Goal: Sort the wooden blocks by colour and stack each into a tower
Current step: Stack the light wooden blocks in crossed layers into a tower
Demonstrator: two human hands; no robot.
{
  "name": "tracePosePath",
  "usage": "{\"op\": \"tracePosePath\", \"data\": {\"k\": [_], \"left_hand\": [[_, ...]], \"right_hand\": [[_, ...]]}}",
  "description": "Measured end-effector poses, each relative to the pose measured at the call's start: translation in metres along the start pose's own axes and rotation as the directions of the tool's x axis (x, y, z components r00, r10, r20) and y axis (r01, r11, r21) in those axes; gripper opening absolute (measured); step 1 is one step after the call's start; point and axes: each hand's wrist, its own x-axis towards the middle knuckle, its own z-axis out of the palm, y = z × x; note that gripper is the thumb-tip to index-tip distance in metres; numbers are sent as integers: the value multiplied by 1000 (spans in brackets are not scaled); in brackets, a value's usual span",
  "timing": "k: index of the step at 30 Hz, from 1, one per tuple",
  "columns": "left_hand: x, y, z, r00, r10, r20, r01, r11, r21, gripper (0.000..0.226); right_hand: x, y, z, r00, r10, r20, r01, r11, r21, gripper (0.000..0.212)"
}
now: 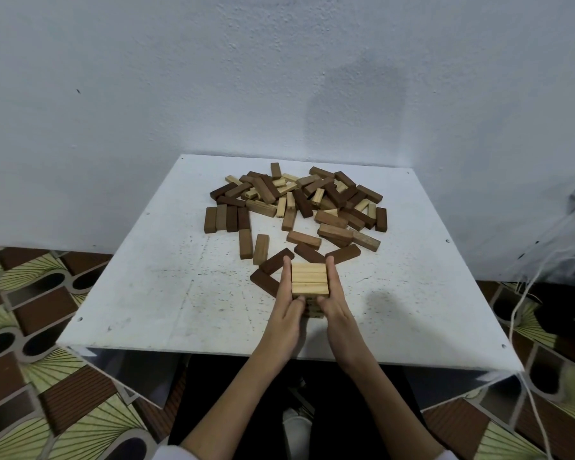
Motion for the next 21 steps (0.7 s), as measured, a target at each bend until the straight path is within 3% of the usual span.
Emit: {"op": "tracePosePath", "data": {"k": [13,15,18,21], "left_hand": [[2,-3,1,1000,5,-21,-5,1000,1,60],[2,-1,1,1000,4,-25,-5,999,-53,62],[-4,11,0,998,52,-37,-57,984,-167,64],[-4,22,-11,976,144,-161,-173,969,-178,63]], "right_hand": [[0,3,2,999,-34,-1,34,999,-25,65],[0,3,1,999,-33,5,33,999,0,72],[1,2,-5,997,-73,-12,73,997,27,77],[7,-7,-17,979,-175,-105,173,985,-31,63]]}}
